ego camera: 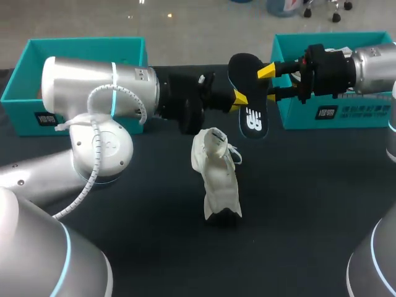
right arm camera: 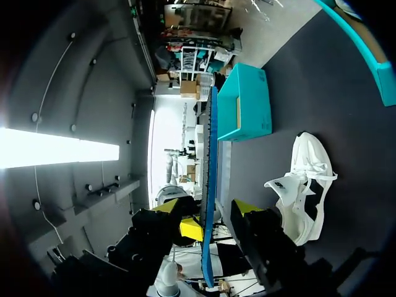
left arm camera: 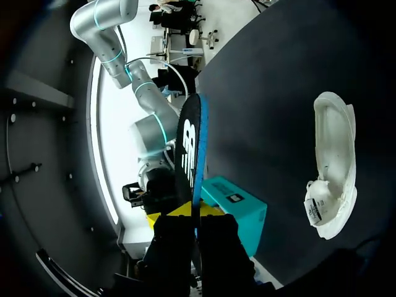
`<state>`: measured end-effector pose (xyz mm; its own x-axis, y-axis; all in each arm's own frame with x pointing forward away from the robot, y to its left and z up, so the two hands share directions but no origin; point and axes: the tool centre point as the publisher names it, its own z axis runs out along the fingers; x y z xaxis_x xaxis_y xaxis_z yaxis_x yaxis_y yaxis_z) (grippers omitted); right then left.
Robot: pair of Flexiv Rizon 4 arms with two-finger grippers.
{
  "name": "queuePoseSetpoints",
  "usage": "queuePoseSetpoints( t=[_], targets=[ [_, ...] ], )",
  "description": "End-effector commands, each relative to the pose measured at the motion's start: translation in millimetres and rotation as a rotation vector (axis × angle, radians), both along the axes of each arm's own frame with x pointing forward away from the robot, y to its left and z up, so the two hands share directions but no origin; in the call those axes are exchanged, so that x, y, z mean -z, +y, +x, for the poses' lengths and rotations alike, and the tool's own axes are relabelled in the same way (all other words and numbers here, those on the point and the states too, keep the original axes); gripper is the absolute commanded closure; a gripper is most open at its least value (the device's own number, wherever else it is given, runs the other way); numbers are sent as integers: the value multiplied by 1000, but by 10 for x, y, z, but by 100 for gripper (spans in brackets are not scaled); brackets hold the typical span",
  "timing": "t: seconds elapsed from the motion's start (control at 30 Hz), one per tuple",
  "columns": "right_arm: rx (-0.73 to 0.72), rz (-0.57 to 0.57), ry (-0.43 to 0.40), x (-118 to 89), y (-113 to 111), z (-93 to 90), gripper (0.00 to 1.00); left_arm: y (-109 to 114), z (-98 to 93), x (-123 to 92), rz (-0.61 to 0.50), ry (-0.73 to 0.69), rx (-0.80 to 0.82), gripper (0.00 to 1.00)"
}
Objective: Take the shoe out of the shoebox, open the shoe tongue, remove and reinsert the insole, then place the shoe into the shoebox
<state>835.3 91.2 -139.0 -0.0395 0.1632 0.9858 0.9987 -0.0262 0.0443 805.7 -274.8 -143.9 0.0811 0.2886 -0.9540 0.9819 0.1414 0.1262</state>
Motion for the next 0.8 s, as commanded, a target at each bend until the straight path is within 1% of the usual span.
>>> queuePoseSetpoints(
  t=[0.03, 0.1, 0.17, 0.2, 0.27, 0.3, 0.47, 0.5, 0.53, 0.67, 0.8],
  targets=[
    [-5, 2, 1, 16, 29, 47, 58, -81, -5, 6, 1, -3, -14, 100],
    [-8, 3, 1, 17, 36, 54, 59, -102, 0, -1, 0, -6, -17, 100],
    [-9, 3, 1, 23, 40, 59, 62, -117, 5, -10, -2, -9, -18, 100],
    [-9, 0, 1, 25, 39, 62, 67, -120, 4, -15, -3, -9, -19, 100],
    [-7, -1, 1, 29, 31, 63, 90, -122, 3, -18, -4, -10, -20, 100],
    [-3, -2, 0, 32, 24, 64, 100, -122, 4, -18, -5, -10, -21, 100],
    [4, -6, -5, 42, 3, 74, 100, -99, 8, -14, 20, -3, -35, 100],
    [9, -7, -7, 46, -1, 77, 100, -85, 4, -12, 35, -1, -36, 73],
    [10, -7, -7, 53, -6, 80, 100, -67, 1, -9, 42, 8, -37, 0],
    [15, -3, -5, 93, -27, 93, 100, 29, 1, -20, 87, 28, -34, 0],
    [11, -8, -2, 130, -50, 111, 100, 149, 21, -54, 176, 50, -46, 0]
  ],
)
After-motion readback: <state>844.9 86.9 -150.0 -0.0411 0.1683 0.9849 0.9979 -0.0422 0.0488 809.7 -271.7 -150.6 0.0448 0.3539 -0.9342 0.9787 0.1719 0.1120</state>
